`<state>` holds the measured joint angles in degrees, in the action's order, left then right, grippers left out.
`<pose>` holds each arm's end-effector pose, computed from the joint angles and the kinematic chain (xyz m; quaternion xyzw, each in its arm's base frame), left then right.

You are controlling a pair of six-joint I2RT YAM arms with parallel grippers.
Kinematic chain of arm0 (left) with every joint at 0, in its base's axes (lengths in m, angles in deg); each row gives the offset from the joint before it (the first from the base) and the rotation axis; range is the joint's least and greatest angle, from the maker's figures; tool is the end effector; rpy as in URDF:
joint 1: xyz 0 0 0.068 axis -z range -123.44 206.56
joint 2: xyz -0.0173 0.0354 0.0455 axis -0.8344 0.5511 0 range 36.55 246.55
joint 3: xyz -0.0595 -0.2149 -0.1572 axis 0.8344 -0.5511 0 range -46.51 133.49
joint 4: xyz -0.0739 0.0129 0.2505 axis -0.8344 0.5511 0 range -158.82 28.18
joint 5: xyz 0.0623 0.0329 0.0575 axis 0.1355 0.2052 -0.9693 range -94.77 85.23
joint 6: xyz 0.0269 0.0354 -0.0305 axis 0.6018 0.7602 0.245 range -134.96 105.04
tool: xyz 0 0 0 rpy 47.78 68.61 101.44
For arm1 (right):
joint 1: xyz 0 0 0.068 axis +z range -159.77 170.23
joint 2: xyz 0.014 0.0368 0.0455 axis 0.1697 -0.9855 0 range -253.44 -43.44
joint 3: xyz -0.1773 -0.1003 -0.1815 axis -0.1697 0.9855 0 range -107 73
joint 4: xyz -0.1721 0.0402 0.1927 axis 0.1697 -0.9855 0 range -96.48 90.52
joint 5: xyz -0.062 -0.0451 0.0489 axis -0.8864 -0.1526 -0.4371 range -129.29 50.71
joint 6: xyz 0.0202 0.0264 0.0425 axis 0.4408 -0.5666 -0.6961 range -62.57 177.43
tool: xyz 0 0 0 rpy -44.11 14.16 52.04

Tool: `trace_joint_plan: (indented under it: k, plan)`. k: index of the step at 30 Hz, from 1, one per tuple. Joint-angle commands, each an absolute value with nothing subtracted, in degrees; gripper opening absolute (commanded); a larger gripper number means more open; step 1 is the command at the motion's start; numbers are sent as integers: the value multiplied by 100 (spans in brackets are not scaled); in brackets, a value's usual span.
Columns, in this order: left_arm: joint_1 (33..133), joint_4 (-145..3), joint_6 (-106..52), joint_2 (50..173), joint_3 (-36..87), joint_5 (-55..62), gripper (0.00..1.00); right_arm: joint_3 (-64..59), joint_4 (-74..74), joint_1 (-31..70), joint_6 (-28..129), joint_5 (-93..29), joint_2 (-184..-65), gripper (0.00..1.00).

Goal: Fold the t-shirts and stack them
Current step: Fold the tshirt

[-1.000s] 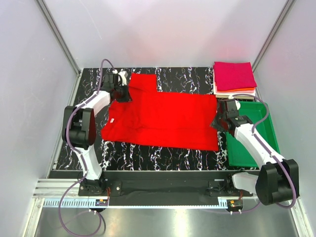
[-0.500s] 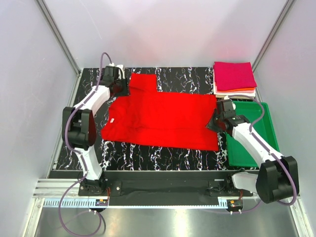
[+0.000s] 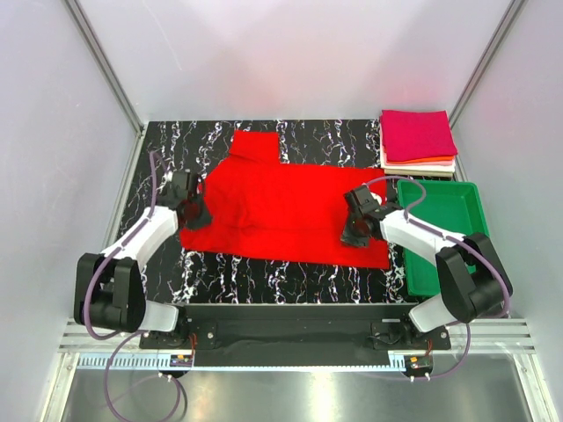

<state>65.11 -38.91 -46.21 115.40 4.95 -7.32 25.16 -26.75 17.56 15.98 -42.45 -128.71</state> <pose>0.2706 -0.0390 0.2209 -0.1949 0.9394 -0.0757 0.2719 0.2462 0.1251 0.1762 0.1258 0.9672 0.1014 0.1958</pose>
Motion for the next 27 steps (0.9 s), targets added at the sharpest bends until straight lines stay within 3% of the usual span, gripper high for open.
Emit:
trace_joint_plan:
  k: [1, 5, 18, 22, 27]
  plan:
    - [6535, -4184, -5126, 11302, 96, -1118, 15, 2649, -2462, 1792, 1568, -4578, -12869, 7]
    - [6526, -4184, -5266, 11520, -89, -1802, 7, 2940, -2515, 1783, 1524, -4781, -12895, 6]
    - [6535, -3621, -5952, 12602, 130, -3623, 1, 3573, -2611, 1783, 1340, -4957, -12237, 5]
    - [6535, -3481, -5847, 12418, 323, -3738, 6, 3670, -2620, 1783, 1261, -4914, -12175, 4]
    - [6570, -3419, -5180, 11936, 754, -3282, 24, 3679, -2620, 1783, 1269, -4755, -11947, 5]
